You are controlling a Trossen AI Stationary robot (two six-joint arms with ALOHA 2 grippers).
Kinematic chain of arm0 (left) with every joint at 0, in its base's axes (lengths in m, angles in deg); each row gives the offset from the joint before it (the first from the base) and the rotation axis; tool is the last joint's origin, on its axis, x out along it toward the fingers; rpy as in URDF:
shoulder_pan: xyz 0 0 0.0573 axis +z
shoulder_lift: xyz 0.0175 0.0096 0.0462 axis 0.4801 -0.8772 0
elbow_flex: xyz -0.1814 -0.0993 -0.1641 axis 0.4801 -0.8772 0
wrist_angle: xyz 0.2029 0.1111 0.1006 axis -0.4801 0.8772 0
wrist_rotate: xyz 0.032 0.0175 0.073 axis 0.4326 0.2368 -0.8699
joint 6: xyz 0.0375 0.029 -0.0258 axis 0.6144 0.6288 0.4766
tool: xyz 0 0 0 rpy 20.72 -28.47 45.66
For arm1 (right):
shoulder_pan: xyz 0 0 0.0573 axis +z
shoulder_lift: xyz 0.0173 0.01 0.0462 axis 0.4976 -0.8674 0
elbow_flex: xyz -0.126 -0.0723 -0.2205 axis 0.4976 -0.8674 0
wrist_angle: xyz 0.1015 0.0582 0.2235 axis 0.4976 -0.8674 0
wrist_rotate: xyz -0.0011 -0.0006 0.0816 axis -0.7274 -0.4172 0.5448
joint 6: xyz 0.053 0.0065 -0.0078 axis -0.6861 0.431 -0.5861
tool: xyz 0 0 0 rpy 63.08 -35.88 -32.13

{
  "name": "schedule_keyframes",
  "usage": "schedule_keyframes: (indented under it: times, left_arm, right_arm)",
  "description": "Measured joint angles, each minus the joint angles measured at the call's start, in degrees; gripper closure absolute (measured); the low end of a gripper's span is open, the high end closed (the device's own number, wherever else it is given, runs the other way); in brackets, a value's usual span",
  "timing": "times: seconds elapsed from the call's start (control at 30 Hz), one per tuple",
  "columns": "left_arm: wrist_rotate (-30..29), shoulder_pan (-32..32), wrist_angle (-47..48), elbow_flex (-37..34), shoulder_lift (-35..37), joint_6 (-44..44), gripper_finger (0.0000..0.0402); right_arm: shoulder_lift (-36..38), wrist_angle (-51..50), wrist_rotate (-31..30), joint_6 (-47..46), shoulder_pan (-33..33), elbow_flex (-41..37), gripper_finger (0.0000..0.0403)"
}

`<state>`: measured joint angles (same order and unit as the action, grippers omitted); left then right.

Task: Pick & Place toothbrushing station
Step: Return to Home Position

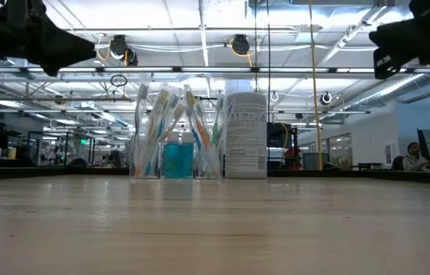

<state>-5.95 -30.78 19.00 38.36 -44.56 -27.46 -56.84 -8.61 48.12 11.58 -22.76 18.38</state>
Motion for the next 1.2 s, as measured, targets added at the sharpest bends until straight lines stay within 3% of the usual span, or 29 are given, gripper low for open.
schedule_keyframes:
  times: [0.2,0.37,1.0,1.2]
  left_arm:
    - [0.1,0.0,-8.6,-5.8,0.2,1.6,0.0247]
    - [0.0,0.0,-9.7,-8.9,0.2,0.9,0.0247]
    - [2.5,0.0,-6.6,-8.8,0.1,-1.1,0.0247]
    - [2.5,0.0,-6.7,-8.8,0.1,-1.0,0.0247]
  right_arm:
    - [-1.0,-2.6,-7.2,0.1,0.0,0.0,0.0353]
    - [-1.4,-2.4,-6.9,0.0,0.0,0.0,0.0353]
    - [-1.4,-1.1,-7.2,2.0,0.0,0.0,0.0353]
    - [-1.5,1.6,-6.9,3.0,0.0,-5.4,0.0353]
